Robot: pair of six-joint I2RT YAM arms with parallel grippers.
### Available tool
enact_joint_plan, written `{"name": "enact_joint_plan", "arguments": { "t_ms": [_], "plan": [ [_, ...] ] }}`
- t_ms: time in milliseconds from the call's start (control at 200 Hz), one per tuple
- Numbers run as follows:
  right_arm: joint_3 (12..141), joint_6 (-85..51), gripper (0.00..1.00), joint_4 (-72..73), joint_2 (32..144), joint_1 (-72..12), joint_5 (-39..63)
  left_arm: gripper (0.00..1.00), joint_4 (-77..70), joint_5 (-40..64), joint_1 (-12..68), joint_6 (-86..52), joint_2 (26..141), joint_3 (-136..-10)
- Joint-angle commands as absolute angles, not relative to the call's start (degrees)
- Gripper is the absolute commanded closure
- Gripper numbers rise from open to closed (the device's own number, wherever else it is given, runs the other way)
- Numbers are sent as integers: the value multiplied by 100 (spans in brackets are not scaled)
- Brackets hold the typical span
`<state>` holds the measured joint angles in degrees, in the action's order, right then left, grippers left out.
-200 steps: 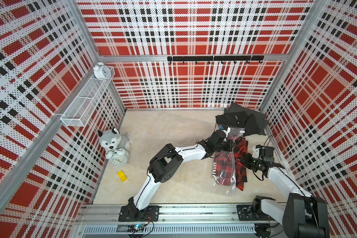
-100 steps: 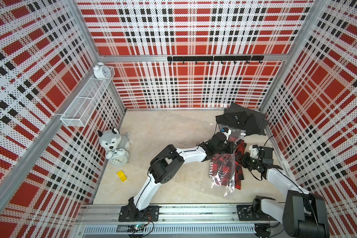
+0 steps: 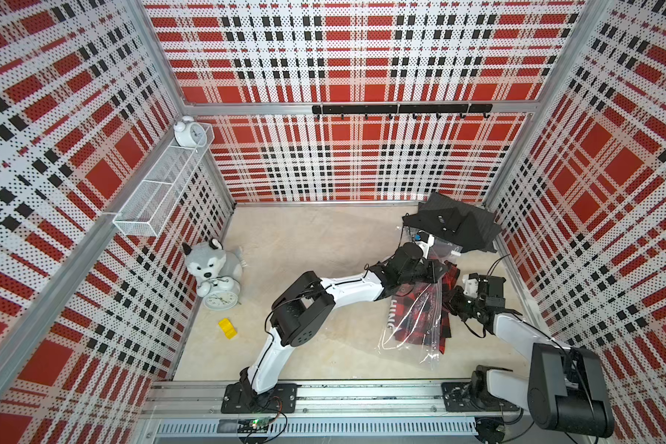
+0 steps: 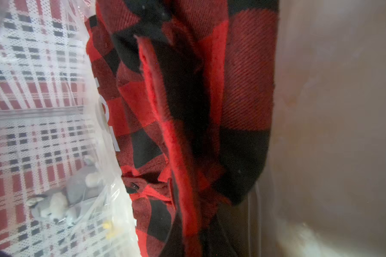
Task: Place the folded shirt into the vacuum bag
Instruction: Place the shirt in the vacuum bag.
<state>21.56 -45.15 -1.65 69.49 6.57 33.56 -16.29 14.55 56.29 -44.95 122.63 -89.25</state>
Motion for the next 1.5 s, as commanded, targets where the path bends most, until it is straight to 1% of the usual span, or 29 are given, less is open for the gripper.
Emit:
{"name": "enact_joint_plan", "arguments": {
  "t_ms": [0, 95, 205, 351, 591, 696, 847, 917, 997, 1037, 1052, 1082, 1142, 1197, 1378, 1423, 1493],
  "plan": [
    [2093, -4686, 100, 475, 6975, 470, 3810, 100, -1876, 1468, 5687, -4403, 11981, -8907],
    [2126, -4917, 100, 773, 6872, 172, 4035, 100, -1874, 1455, 5679, -4404, 12019, -8926],
    [2160, -5155, 99, 930, 6733, -117, 3989, 100, -1898, 1474, 5684, -4425, 12026, -8923],
    [2092, -5393, 99, 1157, 6928, -163, 3658, 100, -1925, 1483, 5700, -4430, 11944, -8906],
    [1866, -6135, 100, 2250, 7528, -284, 3232, 100, -1951, 1411, 5717, -4421, 11729, -8791],
    [1874, -6484, 100, 2514, 7635, -530, 2972, 100, -1953, 1382, 5712, -4404, 11698, -8765],
    [2158, -6600, 96, 2057, 7598, -1134, 2311, 100, -1968, 1358, 5680, -4411, 11725, -8737],
    [2247, -6586, 90, 1778, 7564, -1327, 2122, 100, -2008, 1312, 5653, -4410, 11705, -8656],
    [2235, -6458, 85, 1418, 7423, -1324, 1985, 100, -2048, 1275, 5605, -4412, 11656, -8547],
    [2191, -6348, 73, 1240, 7278, -1286, 1890, 100, -2048, 1257, 5589, -4412, 11624, -8497],
    [2167, -6301, 65, 1184, 7214, -1279, 1868, 100, -2054, 1250, 5579, -4412, 11613, -8478],
    [2132, -6212, 54, 1062, 7093, -1259, 1846, 100, -2055, 1239, 5558, -4404, 11595, -8449],
    [2088, -6004, 39, 803, 6819, -1239, 1889, 100, -2048, 1222, 5534, -4386, 11559, -8403],
    [2090, -5784, 30, 445, 6579, -1239, 1951, 100, -2048, 1216, 5504, -4377, 11546, -8369],
    [1957, -5300, 10, -778, 5613, -1239, 1662, 100, -2058, 1184, 5453, -4359, 11546, -8323],
    [1878, -5250, 7, -947, 5454, -1235, 1689, 100, -2065, 1192, 5447, -4359, 11561, -8332],
    [1737, -5226, 7, -998, 5349, -1230, 1843, 100, -2066, 1212, 5433, -4372, 11576, -8367]
  ]
}}
